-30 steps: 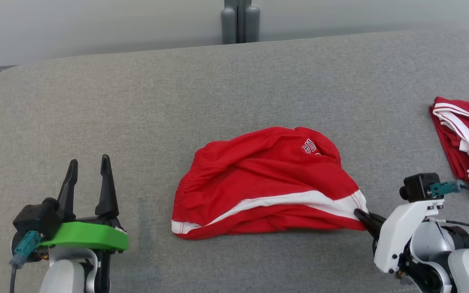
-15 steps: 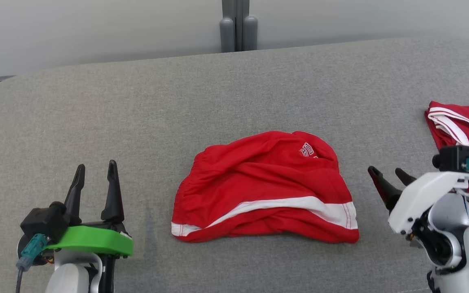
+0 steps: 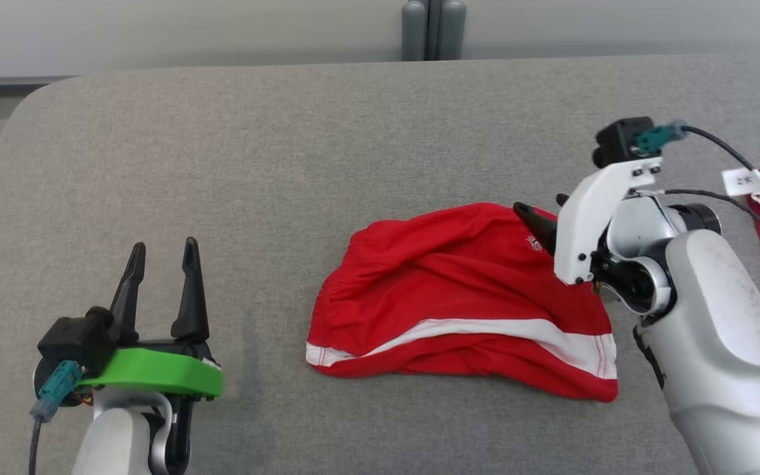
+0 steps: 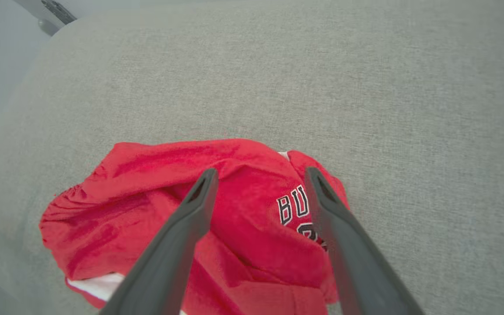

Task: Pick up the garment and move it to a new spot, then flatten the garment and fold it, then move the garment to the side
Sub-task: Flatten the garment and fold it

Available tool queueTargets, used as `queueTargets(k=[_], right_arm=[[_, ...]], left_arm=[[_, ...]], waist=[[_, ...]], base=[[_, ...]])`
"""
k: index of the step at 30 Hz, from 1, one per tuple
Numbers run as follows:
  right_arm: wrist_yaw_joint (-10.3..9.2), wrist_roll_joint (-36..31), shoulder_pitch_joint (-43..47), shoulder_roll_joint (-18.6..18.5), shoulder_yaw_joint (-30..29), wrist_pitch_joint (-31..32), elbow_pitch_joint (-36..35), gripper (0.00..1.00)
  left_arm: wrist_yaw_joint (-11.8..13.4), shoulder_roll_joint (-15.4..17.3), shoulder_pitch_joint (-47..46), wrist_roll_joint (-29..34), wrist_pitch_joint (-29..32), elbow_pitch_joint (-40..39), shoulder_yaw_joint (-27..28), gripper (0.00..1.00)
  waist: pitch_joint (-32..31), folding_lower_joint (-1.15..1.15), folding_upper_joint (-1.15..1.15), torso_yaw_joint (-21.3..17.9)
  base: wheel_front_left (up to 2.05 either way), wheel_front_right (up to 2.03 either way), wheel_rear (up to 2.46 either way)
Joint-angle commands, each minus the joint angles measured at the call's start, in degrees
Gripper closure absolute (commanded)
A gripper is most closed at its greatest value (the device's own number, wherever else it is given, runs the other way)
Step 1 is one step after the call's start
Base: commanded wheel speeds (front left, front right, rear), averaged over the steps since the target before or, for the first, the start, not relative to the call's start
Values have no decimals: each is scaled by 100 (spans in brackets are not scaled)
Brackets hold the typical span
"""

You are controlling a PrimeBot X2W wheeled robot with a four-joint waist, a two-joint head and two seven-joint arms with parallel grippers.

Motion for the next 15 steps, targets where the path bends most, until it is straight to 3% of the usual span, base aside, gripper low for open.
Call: queueTargets(k=[1,8,15], right_arm=[[-1,27,-125,-151,288,53,53,0],[-1,172,-564,-758,1571,0,348,0],[-2,339,-971,-987,2325,-284,1044,0]], left_arm=[[-15,16,-102,-3,1,2,-2,0],[-16,-51,-192,-52,1,36,-92,0],[-16,-85,-283,-89,2,50,-171,0]], waist=[[149,0,0,189],[306,0,0,482],[507,0,0,745]], base=[[0,0,0],[0,0,0],[0,0,0]])
